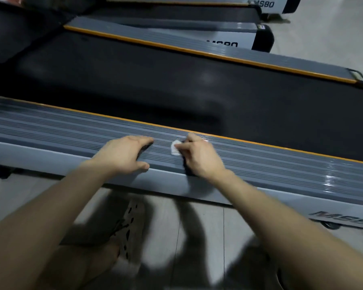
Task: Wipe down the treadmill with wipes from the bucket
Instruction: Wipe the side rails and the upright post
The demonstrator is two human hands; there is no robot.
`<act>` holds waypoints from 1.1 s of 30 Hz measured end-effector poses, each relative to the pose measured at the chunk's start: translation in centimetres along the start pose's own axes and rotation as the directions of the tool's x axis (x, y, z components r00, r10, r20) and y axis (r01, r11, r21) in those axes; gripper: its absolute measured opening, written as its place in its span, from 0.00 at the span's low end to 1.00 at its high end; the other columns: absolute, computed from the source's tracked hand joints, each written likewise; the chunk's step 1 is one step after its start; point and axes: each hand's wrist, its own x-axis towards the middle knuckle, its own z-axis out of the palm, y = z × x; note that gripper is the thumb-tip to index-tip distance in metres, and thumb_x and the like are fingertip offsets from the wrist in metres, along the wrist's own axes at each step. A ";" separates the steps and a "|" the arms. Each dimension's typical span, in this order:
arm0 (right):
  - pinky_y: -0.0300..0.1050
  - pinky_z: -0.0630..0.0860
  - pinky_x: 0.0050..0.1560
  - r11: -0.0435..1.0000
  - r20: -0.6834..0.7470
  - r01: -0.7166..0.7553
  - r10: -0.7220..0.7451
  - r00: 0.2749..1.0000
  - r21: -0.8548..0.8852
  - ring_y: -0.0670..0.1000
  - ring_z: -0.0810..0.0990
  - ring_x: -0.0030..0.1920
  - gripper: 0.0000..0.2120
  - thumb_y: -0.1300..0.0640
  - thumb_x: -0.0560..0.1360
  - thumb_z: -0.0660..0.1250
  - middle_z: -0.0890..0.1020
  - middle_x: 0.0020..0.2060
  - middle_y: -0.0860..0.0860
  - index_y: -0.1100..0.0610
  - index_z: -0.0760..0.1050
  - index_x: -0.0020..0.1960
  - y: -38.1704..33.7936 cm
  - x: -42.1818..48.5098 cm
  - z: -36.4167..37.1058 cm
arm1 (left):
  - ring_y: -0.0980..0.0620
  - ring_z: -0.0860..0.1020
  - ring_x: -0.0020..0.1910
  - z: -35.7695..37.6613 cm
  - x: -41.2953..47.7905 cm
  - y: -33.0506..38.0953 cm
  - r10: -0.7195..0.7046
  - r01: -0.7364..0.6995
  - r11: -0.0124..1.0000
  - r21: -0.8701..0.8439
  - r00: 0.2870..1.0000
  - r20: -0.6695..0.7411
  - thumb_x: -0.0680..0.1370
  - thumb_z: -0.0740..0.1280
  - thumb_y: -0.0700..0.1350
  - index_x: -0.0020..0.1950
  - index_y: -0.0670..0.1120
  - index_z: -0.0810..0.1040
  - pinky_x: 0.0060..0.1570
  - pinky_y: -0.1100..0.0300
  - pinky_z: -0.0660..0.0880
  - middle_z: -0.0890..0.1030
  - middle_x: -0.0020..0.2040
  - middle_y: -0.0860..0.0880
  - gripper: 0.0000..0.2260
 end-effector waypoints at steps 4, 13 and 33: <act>0.51 0.75 0.50 0.764 -0.244 -0.644 0.632 0.736 0.036 0.65 0.81 0.52 0.18 0.66 0.74 0.65 0.75 0.47 0.53 0.51 0.88 0.56 8.9 -1.7 -4.1 | 0.46 0.58 0.85 0.6 -1.1 -3.7 -0.088 0.085 0.992 0.094 0.996 0.031 0.79 0.69 0.66 0.86 0.59 0.56 0.78 0.44 0.64 0.57 0.87 0.51 0.39; 0.48 0.69 0.44 0.964 0.033 0.263 -0.264 0.964 0.026 0.55 0.75 0.48 0.11 0.59 0.82 0.67 0.74 0.47 0.51 0.52 0.83 0.62 -4.9 -0.5 2.0 | 0.47 0.59 0.85 2.4 -0.7 -5.6 -0.111 0.109 0.993 -0.043 0.992 -0.056 0.77 0.74 0.64 0.84 0.65 0.60 0.77 0.44 0.67 0.59 0.86 0.55 0.39; 0.47 0.67 0.43 0.966 0.094 0.255 -0.251 0.963 -0.030 0.55 0.75 0.47 0.10 0.59 0.81 0.67 0.72 0.48 0.51 0.53 0.81 0.61 -7.2 2.2 3.0 | 0.55 0.54 0.86 3.2 -1.3 -7.3 -0.058 0.042 0.992 -0.118 0.988 -0.143 0.75 0.69 0.72 0.83 0.66 0.61 0.79 0.50 0.55 0.57 0.86 0.59 0.39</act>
